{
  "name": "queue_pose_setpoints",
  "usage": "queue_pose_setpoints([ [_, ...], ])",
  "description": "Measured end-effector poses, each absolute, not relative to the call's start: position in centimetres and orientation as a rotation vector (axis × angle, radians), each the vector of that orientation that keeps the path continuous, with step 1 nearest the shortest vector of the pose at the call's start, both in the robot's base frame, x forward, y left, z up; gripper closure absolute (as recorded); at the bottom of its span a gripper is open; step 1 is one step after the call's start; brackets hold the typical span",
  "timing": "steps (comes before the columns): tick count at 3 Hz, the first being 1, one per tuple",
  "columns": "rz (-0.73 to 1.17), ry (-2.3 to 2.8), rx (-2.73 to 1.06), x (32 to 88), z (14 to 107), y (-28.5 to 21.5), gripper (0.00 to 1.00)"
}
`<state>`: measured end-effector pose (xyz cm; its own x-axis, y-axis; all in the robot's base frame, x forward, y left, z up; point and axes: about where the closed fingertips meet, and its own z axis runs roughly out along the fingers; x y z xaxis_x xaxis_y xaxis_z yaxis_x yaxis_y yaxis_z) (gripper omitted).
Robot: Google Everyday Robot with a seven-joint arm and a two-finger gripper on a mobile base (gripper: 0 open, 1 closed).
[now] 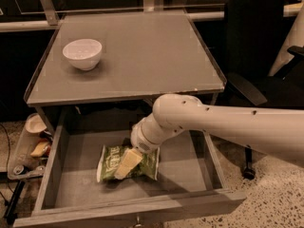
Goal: Pick green jalapeno chip bag from top drawer and place on counter
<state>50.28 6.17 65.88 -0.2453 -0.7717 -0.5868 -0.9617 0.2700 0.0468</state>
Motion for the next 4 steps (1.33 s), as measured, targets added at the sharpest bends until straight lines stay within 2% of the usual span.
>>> queue_pose_setpoints([
  [3,0.571,2.141,-1.568,50.0,60.7,5.3,0.00],
  [4,0.571,2.141,-1.568,50.0,60.7,5.3,0.18],
])
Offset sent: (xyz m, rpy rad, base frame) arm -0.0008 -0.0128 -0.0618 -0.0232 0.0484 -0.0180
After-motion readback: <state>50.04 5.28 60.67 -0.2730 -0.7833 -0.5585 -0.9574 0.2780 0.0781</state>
